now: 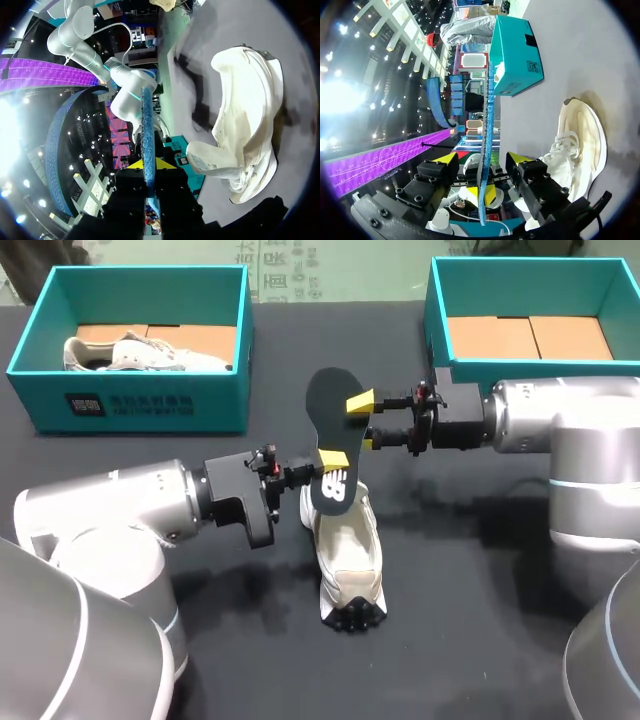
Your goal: Take the shoe out of the shoebox, open the shoe tongue, remove and reinsert the insole, then place the shoe into the shoebox
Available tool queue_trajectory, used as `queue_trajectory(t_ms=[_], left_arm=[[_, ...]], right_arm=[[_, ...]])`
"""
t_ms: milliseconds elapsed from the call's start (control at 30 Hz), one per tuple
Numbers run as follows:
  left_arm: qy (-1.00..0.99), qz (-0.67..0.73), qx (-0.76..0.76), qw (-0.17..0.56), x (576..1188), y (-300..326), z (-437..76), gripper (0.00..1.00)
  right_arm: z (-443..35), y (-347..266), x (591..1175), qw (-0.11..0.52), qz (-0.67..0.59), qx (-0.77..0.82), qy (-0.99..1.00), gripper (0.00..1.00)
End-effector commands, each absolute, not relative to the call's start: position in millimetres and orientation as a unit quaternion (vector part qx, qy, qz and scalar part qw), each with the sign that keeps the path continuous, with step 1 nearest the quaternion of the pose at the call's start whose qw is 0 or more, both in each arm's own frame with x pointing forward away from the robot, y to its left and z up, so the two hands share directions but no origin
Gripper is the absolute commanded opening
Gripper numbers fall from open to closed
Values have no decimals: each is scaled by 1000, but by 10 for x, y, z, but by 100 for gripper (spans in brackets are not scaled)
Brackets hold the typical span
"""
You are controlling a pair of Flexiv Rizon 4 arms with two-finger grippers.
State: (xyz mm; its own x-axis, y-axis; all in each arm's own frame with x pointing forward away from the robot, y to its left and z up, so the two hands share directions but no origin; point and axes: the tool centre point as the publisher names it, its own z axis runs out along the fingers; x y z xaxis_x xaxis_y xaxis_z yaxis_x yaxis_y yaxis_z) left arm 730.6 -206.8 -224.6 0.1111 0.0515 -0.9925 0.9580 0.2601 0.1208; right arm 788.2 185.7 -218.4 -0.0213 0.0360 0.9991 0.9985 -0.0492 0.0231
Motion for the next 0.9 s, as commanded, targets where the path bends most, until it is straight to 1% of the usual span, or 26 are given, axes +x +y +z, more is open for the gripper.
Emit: queue_trajectory(t_ms=[33, 200, 233, 600, 700, 900], left_arm=[[538, -389, 470, 582, 7330, -2132, -2269, 0], [532, -387, 478, 582, 7314, -2146, -2286, 0], [532, -387, 478, 582, 7313, -2147, -2289, 0], [532, -376, 481, 587, 7282, -2133, -2347, 0], [533, -374, 479, 589, 7279, -2126, -2355, 0], [533, -372, 475, 593, 7270, -2114, -2362, 0]], right_arm=[[-2203, 1897, 7907, 476, -507, -514, -502, 49], [-2195, 1910, 7902, 477, -507, -513, -501, 44], [-2193, 1913, 7901, 477, -507, -513, -501, 40], [-2185, 1921, 7870, 475, -514, -509, -501, 24], [-2177, 1925, 7865, 474, -516, -508, -501, 27], [-2173, 1932, 7864, 473, -520, -505, -501, 26]])
